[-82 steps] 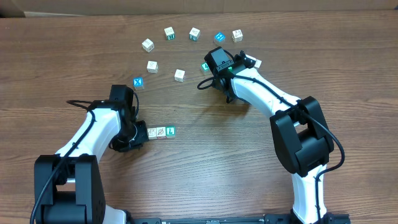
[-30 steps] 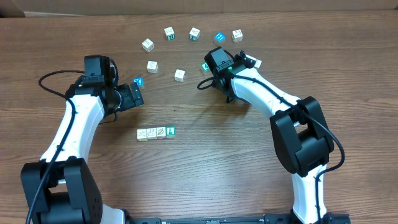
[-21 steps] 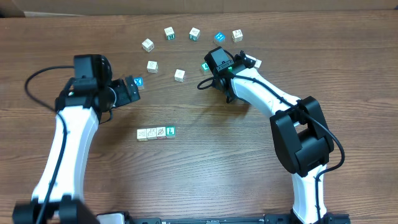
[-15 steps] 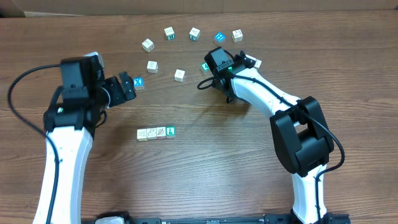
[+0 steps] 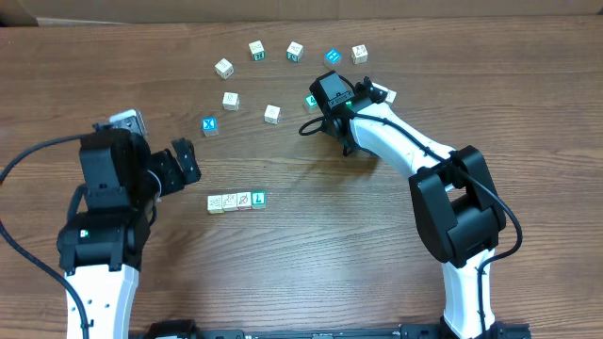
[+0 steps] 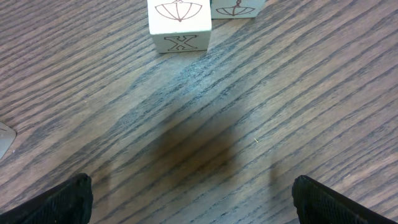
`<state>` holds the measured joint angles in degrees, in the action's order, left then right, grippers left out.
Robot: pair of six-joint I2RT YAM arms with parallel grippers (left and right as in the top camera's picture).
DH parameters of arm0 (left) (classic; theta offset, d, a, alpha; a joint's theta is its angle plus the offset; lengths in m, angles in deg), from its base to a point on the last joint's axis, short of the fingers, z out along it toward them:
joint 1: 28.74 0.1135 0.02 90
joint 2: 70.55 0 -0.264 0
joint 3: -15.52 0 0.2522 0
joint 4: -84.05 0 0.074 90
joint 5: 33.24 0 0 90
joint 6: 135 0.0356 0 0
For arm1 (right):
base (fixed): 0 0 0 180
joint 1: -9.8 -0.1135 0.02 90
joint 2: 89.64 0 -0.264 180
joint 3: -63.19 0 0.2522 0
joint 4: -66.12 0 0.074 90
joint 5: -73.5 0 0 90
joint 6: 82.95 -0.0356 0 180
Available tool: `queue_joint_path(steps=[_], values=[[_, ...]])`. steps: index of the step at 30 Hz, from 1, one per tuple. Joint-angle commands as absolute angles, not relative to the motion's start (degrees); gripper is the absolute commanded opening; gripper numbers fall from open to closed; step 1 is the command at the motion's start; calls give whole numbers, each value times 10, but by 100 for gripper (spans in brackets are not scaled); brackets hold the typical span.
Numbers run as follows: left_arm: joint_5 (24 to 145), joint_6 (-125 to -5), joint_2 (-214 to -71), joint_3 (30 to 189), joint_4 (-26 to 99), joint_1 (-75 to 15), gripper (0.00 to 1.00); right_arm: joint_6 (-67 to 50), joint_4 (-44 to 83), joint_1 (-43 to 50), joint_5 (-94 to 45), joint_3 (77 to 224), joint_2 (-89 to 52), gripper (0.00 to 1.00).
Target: Form a horizontal line
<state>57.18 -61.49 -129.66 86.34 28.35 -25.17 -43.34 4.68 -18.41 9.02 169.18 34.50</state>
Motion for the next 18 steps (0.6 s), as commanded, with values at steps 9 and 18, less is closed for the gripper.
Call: queue_joint_path(steps=[9,18], values=[[579,-612,-1231,788,389,-256,100,-436,47,-184,98,1688,329,100],[616,-612,-1103,625,627,-270,100,-436,47,-184,98,1688,329,100]])
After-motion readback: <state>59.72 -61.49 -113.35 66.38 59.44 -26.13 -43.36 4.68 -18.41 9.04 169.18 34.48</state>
